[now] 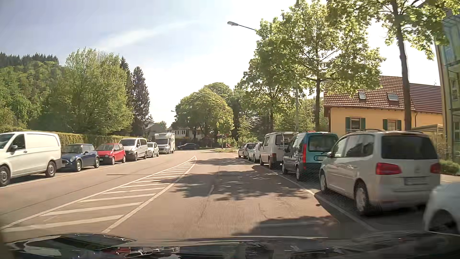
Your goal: Follow the waypoints while adhering to traffic rules and regulations
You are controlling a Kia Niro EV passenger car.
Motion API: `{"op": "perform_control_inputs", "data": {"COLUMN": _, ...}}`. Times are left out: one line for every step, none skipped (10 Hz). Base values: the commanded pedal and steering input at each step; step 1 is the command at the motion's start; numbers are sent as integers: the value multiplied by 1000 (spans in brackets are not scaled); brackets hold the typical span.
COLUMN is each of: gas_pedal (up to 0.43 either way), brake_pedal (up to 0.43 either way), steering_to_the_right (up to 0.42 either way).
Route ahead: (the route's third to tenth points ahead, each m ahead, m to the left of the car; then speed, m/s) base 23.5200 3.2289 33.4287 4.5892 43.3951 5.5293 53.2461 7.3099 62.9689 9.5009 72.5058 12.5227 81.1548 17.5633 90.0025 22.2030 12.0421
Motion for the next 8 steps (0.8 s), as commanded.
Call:
{"op": "perform_control_inputs", "data": {"gas_pedal": 67, "brake_pedal": 0, "steering_to_the_right": -21}}
{"op": "perform_control_inputs", "data": {"gas_pedal": 67, "brake_pedal": 0, "steering_to_the_right": -21}}
{"op": "perform_control_inputs", "data": {"gas_pedal": 67, "brake_pedal": 0, "steering_to_the_right": -21}}
{"op": "perform_control_inputs", "data": {"gas_pedal": 67, "brake_pedal": 0, "steering_to_the_right": -21}}
{"op": "perform_control_inputs", "data": {"gas_pedal": 67, "brake_pedal": 0, "steering_to_the_right": -21}}
{"op": "perform_control_inputs", "data": {"gas_pedal": 67, "brake_pedal": 0, "steering_to_the_right": -21}}
{"op": "perform_control_inputs", "data": {"gas_pedal": 0, "brake_pedal": 0, "steering_to_the_right": -20}}
{"op": "perform_control_inputs", "data": {"gas_pedal": 0, "brake_pedal": 0, "steering_to_the_right": -20}}
